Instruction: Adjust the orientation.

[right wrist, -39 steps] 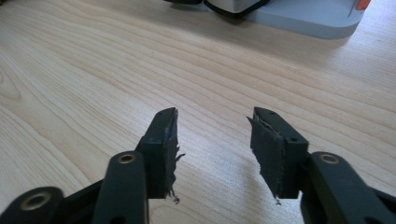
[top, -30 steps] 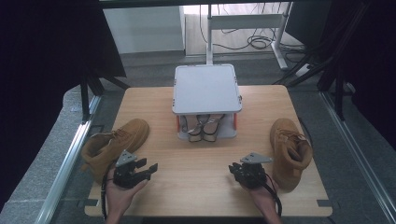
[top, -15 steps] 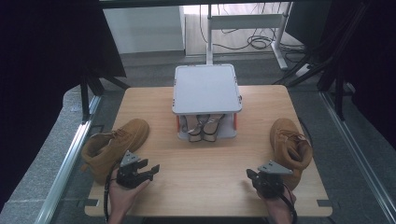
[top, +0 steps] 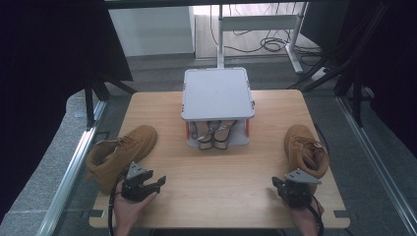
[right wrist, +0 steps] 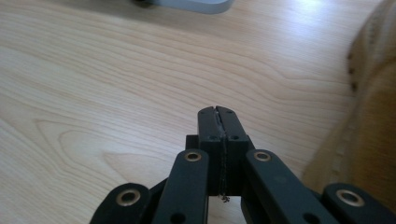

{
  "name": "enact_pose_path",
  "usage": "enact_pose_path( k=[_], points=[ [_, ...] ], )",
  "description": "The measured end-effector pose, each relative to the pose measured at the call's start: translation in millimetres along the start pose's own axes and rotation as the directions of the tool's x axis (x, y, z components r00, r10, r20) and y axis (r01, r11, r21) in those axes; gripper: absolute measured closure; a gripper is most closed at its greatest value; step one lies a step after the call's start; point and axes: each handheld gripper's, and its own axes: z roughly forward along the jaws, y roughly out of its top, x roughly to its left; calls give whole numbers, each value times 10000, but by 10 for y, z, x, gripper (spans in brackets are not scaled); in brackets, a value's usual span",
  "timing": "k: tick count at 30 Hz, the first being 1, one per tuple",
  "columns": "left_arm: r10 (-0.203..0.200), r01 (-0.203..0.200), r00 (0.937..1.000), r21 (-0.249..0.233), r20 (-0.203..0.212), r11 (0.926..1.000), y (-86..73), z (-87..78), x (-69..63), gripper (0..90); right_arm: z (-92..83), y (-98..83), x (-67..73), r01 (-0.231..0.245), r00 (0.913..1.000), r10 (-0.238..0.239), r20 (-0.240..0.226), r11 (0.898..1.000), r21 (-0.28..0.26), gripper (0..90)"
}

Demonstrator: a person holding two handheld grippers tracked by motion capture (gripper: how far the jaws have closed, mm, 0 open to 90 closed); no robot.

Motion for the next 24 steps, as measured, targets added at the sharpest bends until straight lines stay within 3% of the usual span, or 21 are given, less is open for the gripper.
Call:
enact_pose_path(
  k=[6,10,24],
  points=[
    [-204,204,9998,-224,8,9995,-40,-56,36,421,-82,-17,-94,3,9971,-1,756,10000,-29,899],
    [-116,116,9999,-181,-12,9998,-52,-14,15,423,-127,-39,-160,-57,9935,58,1139,10000,-12,899],
    [1,-3,9997,66,258,10000,-20,135,-71,424,-216,-87,-214,-325,9954,348,894,9991,-266,900]
  ],
)
